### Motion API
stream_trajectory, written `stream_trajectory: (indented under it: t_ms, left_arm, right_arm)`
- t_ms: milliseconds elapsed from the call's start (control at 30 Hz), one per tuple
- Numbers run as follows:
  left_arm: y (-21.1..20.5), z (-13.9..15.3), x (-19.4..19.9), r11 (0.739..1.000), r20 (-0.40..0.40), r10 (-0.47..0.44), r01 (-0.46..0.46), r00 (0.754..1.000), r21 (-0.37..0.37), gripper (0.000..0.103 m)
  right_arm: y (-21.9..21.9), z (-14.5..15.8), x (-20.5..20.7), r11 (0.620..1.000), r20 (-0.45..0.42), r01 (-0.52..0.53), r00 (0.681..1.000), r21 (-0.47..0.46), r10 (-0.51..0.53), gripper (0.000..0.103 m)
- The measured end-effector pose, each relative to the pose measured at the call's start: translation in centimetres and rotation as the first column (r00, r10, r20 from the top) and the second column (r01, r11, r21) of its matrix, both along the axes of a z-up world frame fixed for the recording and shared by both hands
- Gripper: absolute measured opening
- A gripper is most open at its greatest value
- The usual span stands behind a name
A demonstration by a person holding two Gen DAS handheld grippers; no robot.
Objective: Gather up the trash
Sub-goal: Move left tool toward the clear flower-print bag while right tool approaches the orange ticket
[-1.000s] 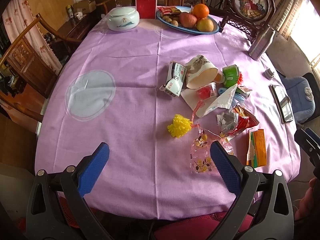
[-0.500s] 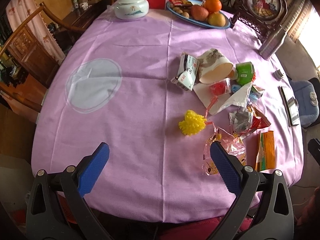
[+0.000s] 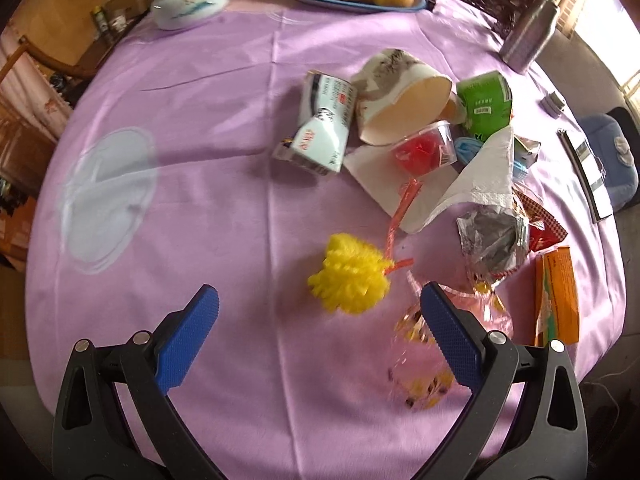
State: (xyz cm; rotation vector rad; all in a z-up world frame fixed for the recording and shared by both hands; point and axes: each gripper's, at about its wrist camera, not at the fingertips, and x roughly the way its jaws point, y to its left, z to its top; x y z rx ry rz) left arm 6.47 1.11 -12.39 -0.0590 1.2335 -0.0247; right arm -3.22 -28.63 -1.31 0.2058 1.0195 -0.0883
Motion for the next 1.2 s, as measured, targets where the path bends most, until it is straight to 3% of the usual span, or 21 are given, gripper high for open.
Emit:
stream_trajectory:
  t_ms: [167, 267, 600, 800, 1000, 1100, 1200]
  left_arm:
    - [-0.2, -1.5, 1.5, 1.0, -0.018, -0.024, 0.024, 1.0, 0.002, 0.097]
    - [1.1, -1.8, 1.7, 0.999, -0.029, 0.002, -0.001, 1.0, 0.042, 0.097]
    - [8.8, 0.9, -0.9, 0.989, 0.003, 0.139, -0.139, 0.99, 0.043, 0.097]
    - [8.1, 1.8, -1.8, 0.997, 0.023, 0.074, -0.074, 0.997, 0.015, 0.097]
    - [7.0, 0.8, -1.0, 1.0, 0.006, 0.027, -0.027, 1.0, 0.005, 0.097]
    - [5.8, 0.0, -0.4, 0.999, -0.034, -0.002, 0.001, 0.999, -0.035, 0.097]
    - [3.3, -0.2, -1.2, 0.99, -0.056, -0.076, 0.068, 0.996, -0.126, 0.097]
  right_arm:
    - [-0.6, 0.0, -1.0, 0.999, -0.003, 0.055, 0.998, 0.001, -0.055, 0.097]
    - [0.0, 0.0, -1.1, 0.998, -0.003, 0.063, 0.998, 0.009, -0.063, 0.097]
    - [5.4, -0.7, 0.7, 0.997, -0.008, -0.07, 0.997, 0.027, 0.07, 0.097]
    - [6.7, -0.9, 0.8, 0.993, 0.007, -0.113, 0.994, 0.042, 0.113, 0.097]
    - [6.0, -0.8, 0.0, 0.994, 0.013, -0.1, 0.995, 0.038, 0.1, 0.097]
    - [5.0, -0.7, -0.7, 0.997, 0.014, -0.062, 0.998, 0.036, 0.062, 0.097]
    - [4.1, -0.8, -1.2, 0.999, 0.02, -0.026, 0.999, 0.04, 0.026, 0.097]
